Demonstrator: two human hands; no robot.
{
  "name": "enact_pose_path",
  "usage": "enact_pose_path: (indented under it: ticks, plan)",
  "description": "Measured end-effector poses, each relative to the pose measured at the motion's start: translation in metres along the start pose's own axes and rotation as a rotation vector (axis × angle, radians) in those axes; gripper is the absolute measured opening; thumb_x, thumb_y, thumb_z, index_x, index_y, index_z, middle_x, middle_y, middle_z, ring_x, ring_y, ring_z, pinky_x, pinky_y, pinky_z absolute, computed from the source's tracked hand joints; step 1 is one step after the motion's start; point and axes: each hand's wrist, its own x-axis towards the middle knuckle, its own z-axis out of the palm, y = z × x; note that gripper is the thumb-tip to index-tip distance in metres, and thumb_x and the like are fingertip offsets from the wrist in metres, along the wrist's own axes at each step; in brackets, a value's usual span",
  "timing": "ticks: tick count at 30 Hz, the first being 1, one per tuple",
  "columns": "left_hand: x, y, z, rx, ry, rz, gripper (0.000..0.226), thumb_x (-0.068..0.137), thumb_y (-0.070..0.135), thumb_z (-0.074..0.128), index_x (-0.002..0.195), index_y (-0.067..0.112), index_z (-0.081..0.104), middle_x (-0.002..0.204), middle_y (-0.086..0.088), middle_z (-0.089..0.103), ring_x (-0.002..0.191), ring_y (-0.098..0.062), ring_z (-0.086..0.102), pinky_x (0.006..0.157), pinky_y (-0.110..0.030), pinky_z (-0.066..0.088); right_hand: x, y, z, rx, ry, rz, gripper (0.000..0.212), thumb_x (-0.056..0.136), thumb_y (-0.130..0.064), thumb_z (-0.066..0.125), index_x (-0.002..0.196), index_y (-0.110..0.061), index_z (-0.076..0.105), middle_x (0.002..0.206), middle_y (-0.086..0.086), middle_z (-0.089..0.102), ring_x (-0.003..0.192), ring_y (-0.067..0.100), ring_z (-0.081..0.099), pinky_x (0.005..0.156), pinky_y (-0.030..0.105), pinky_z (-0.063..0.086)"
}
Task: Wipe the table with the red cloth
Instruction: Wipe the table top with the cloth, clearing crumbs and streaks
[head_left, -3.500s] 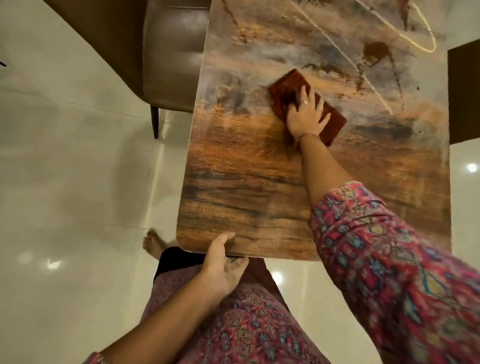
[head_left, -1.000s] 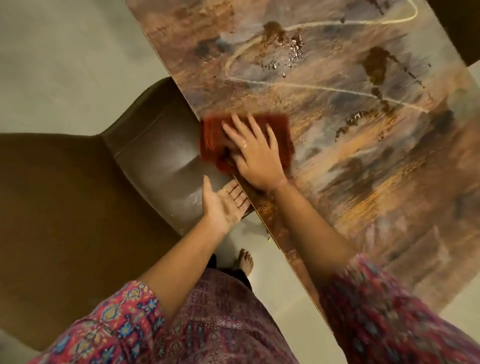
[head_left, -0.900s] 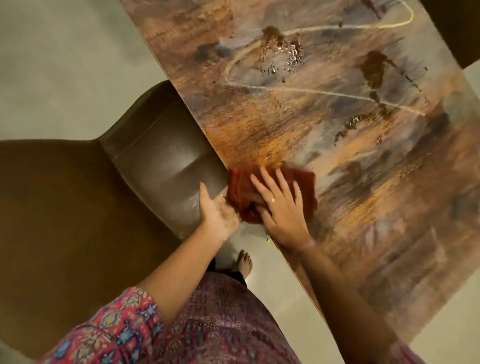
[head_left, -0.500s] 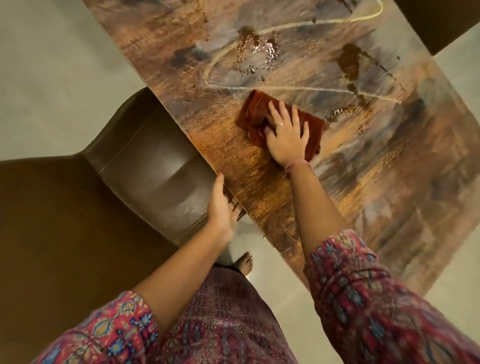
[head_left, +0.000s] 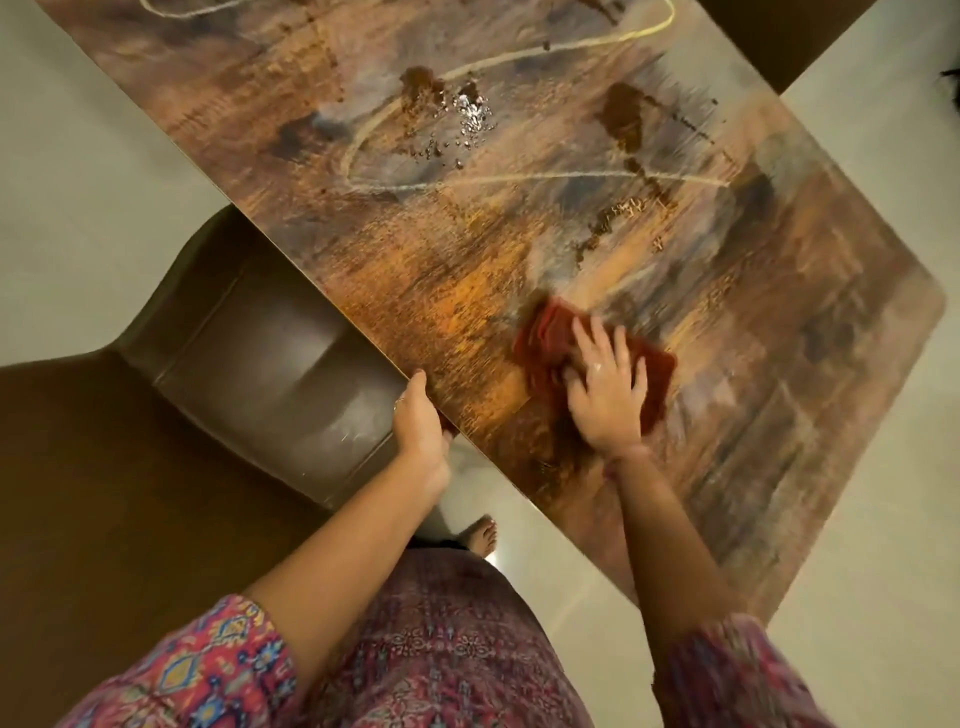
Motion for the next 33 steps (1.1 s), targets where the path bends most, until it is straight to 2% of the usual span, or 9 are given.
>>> enact_pose_path:
  ticks: [5,10,13,16,20,23,26,30,33]
  plan:
    - [-0.002,-0.001,0.003,0.068,0.045,0.003,0.011,0.096,0.036,0.05,0.091,0.026,0.05,0.082,0.008,0.053,0.072,-0.007,0.052,0.057,-0.025,0.042,0.108,-0.027,-0.015,0.136,0.022,0.204,0.06,0.096,-0.035,0.043,0.151,-0.036,0.018,0.16,-0.009,0.01,0.147,0.022,0.003,0.115,0.057,0.001]
    - [-0.001,-0.002,0.006,0.006,0.07,-0.02,0.026,0.094,0.042,0.048,0.104,0.021,0.059,0.097,-0.002,0.067,0.087,-0.018,0.064,0.063,-0.029,0.05,-0.025,-0.041,0.02,0.02,-0.021,-0.11,0.062,0.092,-0.04,0.034,0.15,-0.04,0.012,0.16,-0.013,0.007,0.148,0.017,0.001,0.115,0.051,0.004]
    - [0.003,0.001,0.016,0.016,0.105,-0.033,0.034,0.094,0.051,0.043,0.101,0.021,0.057,0.092,-0.001,0.065,0.086,-0.02,0.063,0.074,-0.034,0.051,-0.088,-0.007,0.019,0.062,-0.143,-0.131,0.061,0.092,-0.044,0.027,0.147,-0.051,0.001,0.156,-0.026,-0.01,0.145,0.006,-0.015,0.115,0.047,-0.005]
    - [0.005,0.002,0.022,0.02,0.134,-0.032,0.033,0.094,0.053,0.041,0.094,0.022,0.053,0.089,0.003,0.06,0.081,-0.016,0.06,0.072,-0.031,0.05,-0.051,0.016,0.007,0.021,-0.095,-0.07,0.062,0.092,-0.042,0.034,0.147,-0.049,0.007,0.157,-0.022,-0.003,0.146,0.008,-0.009,0.115,0.05,-0.001]
    - [0.006,0.0,0.02,0.074,0.194,-0.049,0.058,0.092,0.057,0.042,0.137,0.02,0.041,0.131,0.003,0.048,0.122,-0.02,0.046,0.097,-0.032,0.038,0.069,0.016,-0.02,0.049,0.032,0.232,0.06,0.097,-0.038,0.04,0.151,-0.036,0.014,0.16,-0.009,0.009,0.148,0.019,0.003,0.116,0.056,0.004]
    - [0.009,-0.001,0.017,0.087,0.195,-0.055,0.055,0.092,0.056,0.044,0.136,0.022,0.043,0.142,-0.001,0.044,0.127,-0.022,0.044,0.108,-0.042,0.035,0.127,-0.018,-0.023,0.123,0.066,0.347,0.062,0.097,-0.038,0.039,0.152,-0.033,0.012,0.161,-0.008,0.005,0.148,0.022,-0.002,0.115,0.057,0.002]
    - [0.005,-0.001,0.014,-0.003,0.141,-0.04,0.031,0.095,0.047,0.045,0.105,0.02,0.056,0.114,-0.002,0.062,0.101,-0.018,0.059,0.097,-0.046,0.047,0.093,-0.071,0.006,0.006,0.104,0.099,0.064,0.094,-0.04,0.04,0.152,-0.032,0.015,0.16,-0.007,0.009,0.148,0.021,0.004,0.115,0.055,0.004]
    - [-0.001,0.003,0.012,-0.066,0.079,-0.047,0.037,0.098,0.042,0.043,0.12,0.015,0.056,0.11,-0.007,0.065,0.098,-0.022,0.062,0.095,-0.045,0.049,-0.003,-0.078,0.027,-0.034,0.011,-0.224,0.063,0.091,-0.042,0.036,0.151,-0.036,0.016,0.16,-0.009,0.012,0.148,0.019,0.006,0.115,0.051,0.005]
    - [-0.002,0.004,0.011,-0.033,0.099,-0.043,0.035,0.097,0.042,0.044,0.119,0.016,0.054,0.098,-0.001,0.064,0.087,-0.016,0.062,0.088,-0.039,0.052,0.016,-0.043,0.012,-0.014,-0.032,-0.242,0.063,0.091,-0.041,0.039,0.149,-0.039,0.016,0.159,-0.012,0.012,0.147,0.017,0.006,0.115,0.052,0.005]
